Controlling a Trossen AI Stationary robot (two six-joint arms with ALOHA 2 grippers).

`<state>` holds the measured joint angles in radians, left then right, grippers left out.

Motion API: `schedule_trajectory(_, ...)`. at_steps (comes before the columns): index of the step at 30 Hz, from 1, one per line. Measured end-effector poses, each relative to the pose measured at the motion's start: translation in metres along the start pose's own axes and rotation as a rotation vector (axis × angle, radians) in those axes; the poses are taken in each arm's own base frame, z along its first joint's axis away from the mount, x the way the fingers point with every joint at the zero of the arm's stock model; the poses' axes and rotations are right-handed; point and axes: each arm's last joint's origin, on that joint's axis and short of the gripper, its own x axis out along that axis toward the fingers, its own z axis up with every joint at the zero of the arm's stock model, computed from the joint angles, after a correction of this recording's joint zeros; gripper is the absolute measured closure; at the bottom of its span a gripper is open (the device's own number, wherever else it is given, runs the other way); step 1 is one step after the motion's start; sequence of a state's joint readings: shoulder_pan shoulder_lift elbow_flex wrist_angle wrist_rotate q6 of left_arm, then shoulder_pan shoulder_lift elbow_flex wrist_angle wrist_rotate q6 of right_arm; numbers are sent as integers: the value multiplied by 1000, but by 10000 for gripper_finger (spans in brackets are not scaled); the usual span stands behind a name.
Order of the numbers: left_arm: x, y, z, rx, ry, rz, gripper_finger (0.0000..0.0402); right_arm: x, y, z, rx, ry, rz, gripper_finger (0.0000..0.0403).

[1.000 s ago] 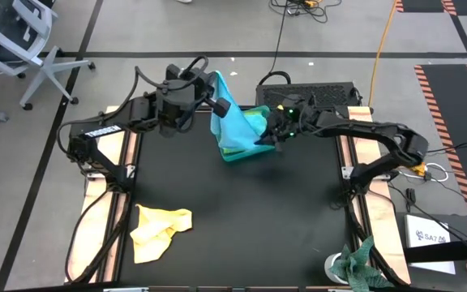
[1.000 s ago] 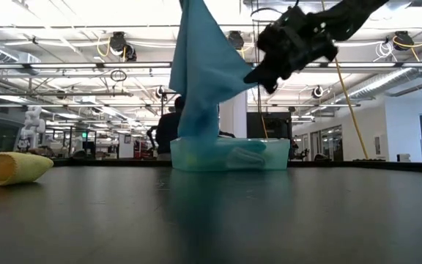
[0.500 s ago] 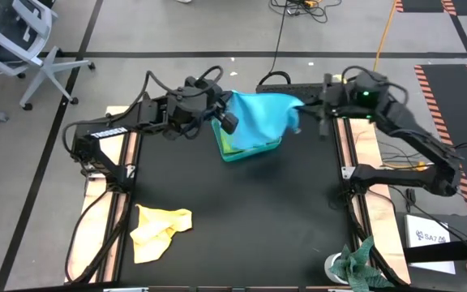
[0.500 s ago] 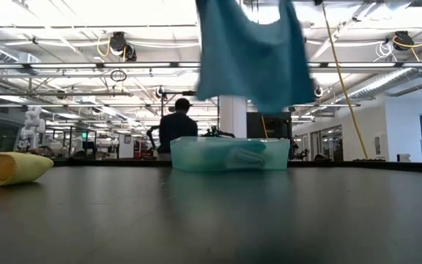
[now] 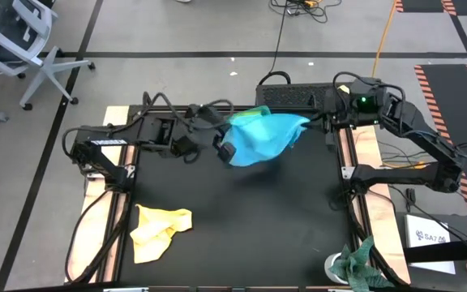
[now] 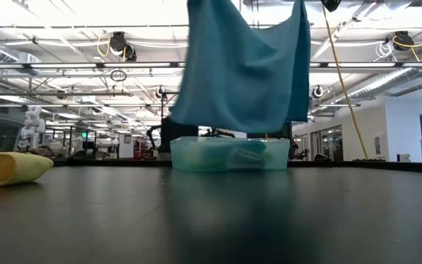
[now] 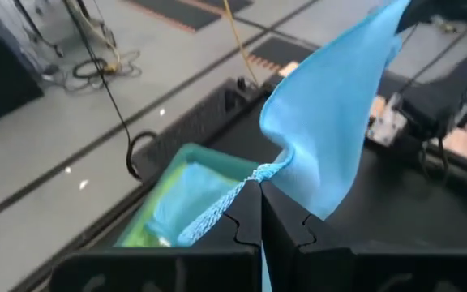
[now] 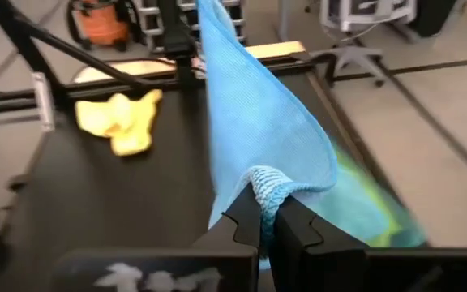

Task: Fold microfiber towels
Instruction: Fold the blue microfiber towel

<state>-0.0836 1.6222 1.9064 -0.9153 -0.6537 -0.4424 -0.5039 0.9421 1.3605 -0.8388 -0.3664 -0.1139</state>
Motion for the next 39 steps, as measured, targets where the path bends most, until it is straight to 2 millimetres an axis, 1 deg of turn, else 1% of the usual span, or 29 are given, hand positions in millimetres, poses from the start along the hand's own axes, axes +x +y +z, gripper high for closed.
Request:
schedule_trajectory(5, -8, -4, -11, -5, 62, 0, 401, 8, 15, -2, 74, 53, 59, 403)
schedule_trajectory(8, -14, -10, -17, 3, 92, -19, 401, 18, 27, -6, 80, 106, 45, 403)
schedule_trajectory(12, -22, -14, -29, 22, 181, -33, 401, 30, 46, -11, 100, 185, 15, 403)
schedule_trajectory(15, -29, -14, -39, 21, 241, -9, 401, 36, 60, -20, 114, 286, -35, 403)
schedule_trajectory(18, -36, -16, -46, 14, 286, 2, 401, 39, 70, -31, 136, 391, -129, 403)
schedule_trajectory(20, -38, -19, -50, 19, 299, 1, 401, 40, 74, -39, 115, 469, -190, 403)
schedule_trajectory(22, -35, -23, -57, 31, 313, 7, 401, 41, 77, -45, 76, 527, -259, 403)
schedule_trajectory(24, -29, -26, -68, 36, 345, 24, 401, 40, 76, -49, 30, 571, -332, 403)
schedule_trajectory(29, -8, -30, -96, 8, 375, 71, 401, 35, 71, -53, -94, 609, -468, 403)
schedule_trajectory(31, -3, -31, -102, 7, 376, 96, 401, 32, 68, -54, -157, 618, -520, 403)
schedule_trajectory(33, -2, -30, -102, 11, 342, 126, 401, 29, 66, -55, -234, 631, -563, 403)
schedule_trajectory(35, -2, -27, -98, 9, 290, 164, 401, 27, 64, -54, -306, 636, -591, 403)
schedule_trajectory(39, -5, -19, -80, 15, 188, 214, 401, 24, 61, -54, -388, 651, -604, 403)
